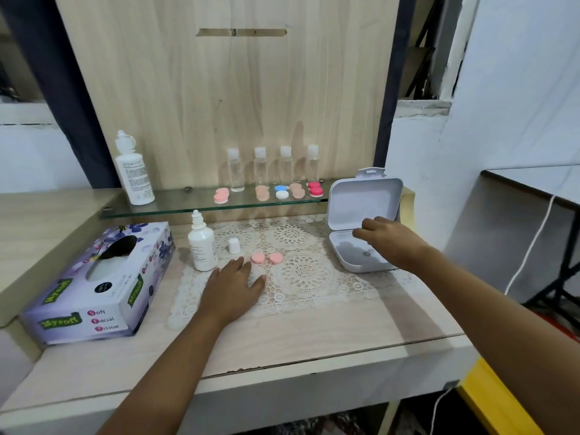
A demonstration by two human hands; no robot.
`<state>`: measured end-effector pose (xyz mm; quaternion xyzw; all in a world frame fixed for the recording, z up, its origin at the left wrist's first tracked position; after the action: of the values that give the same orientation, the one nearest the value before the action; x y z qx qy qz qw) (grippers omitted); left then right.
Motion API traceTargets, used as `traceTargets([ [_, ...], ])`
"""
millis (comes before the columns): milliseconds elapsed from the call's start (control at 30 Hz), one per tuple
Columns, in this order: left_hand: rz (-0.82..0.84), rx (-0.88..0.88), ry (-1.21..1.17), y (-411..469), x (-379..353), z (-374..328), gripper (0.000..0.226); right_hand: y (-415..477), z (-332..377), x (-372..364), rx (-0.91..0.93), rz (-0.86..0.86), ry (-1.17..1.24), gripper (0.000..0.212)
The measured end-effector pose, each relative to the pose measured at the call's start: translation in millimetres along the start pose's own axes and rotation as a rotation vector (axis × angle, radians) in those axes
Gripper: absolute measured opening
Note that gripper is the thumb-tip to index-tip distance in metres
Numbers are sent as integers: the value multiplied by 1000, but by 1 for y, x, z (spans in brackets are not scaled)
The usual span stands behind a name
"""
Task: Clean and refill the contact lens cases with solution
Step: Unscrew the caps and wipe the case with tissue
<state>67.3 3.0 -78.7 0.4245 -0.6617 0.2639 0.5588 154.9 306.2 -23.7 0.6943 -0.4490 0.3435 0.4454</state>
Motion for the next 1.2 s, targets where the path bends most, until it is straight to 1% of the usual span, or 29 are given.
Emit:
traceTargets([
  [233,2,-4,-6,1,-2,2,60,3,3,-3,-3,12,43,46],
  [433,1,-5,-16,2,-2,2,59,3,4,-7,-59,-92,132,41],
  [500,0,-3,-16,2,-3,3,59,4,6,-1,-111,-168,227,33],
  [600,-2,-1,-11,3,-3,2,60,8,17,6,-239,-317,471,24],
  [700,0,1,-14,2,-3,2,59,18,41,10,-277,-387,658,25],
  [767,1,0,-17,2,-3,2,59,24,62,11,-285,-373,768,29],
  [867,3,7,-24,1,-3,2,60,33,91,9,-301,-290,899,29],
  [967,4,9,-21,1,-3,2,60,40,115,2,-272,-211,929,27],
  [1033,1,8,-27,2,-3,3,60,43,127,-5,-299,-166,938,28],
  [1200,-9,20,-63,2,-1,2,55,43,141,-15,-336,-118,933,28],
])
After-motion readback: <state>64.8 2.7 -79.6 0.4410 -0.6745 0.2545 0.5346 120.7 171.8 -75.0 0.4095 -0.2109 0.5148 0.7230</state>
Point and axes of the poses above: each hand's wrist, its own y-axis towards the middle knuckle, its own x-axis out of the back of the hand, z = x × y, the point moved 1 cm from there along y, towards the middle knuckle, and after that the axes turned 3 degrees about z, right-handed, at the moved point
